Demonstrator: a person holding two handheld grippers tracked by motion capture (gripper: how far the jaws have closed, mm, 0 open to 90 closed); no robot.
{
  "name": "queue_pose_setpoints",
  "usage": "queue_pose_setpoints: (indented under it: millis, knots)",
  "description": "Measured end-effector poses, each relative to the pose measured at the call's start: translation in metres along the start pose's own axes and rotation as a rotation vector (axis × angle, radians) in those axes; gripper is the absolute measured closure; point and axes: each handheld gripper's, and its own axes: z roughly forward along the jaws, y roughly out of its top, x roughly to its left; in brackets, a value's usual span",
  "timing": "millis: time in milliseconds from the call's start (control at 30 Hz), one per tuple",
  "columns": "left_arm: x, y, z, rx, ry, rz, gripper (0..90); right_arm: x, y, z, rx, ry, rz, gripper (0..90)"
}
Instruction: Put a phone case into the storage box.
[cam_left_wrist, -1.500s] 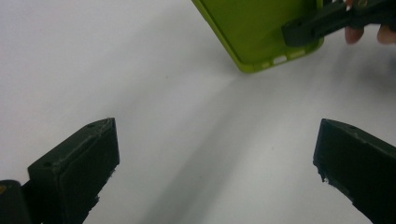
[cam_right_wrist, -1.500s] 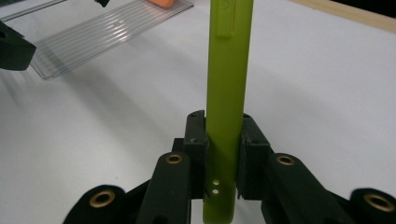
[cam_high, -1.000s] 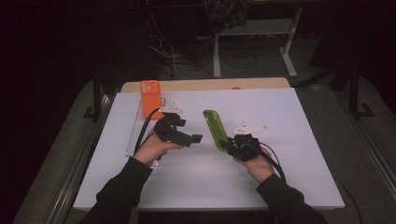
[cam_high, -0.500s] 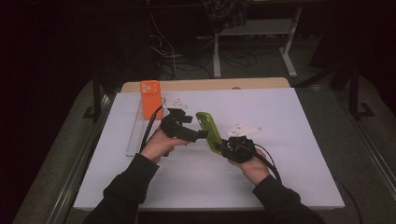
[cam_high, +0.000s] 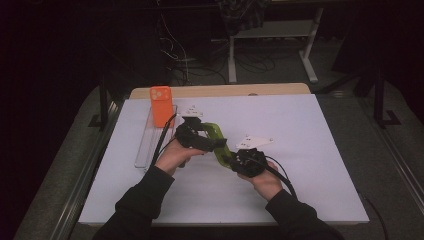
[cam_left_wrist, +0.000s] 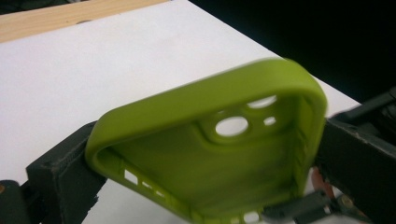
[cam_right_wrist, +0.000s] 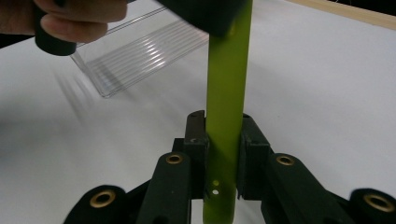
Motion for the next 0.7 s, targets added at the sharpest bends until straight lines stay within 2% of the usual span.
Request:
queue_pose_setpoints:
  millis: [167,233,300,400,533,700]
  knots:
    - [-0.0006,-0.0025,0.0002,-0.010,0.008,0.003,0.0,0.0024,-0.0007,0.0035,0.007,0.001,-0.003,75.6]
    - [-0.0002,-0.0035,0.0008,-0.004,0.018,0.028,0.0,0.0028,-0.0014,0.0047,0.013,-0.001,-0.010,75.6]
    - [-0.0019,-0.0043,0.0020,-0.017,0.017,0.011,0.2,0.0038,-0.0025,0.0061,0.022,-0.008,-0.018,75.6]
    - [-0.0007,-0.0054,0.0003,-0.022,0.030,0.032,4.8,0.0051,-0.0039,0.0080,0.030,-0.012,-0.024,75.5]
    - [-0.0013,-0.0074,0.0002,-0.017,0.033,0.017,5.2,0.0055,-0.0044,0.0093,0.046,-0.017,-0.033,75.5]
    - [-0.0053,-0.0078,-0.0005,-0.030,0.057,0.035,6.3,0.0055,-0.0049,0.0102,0.046,-0.020,-0.045,75.5]
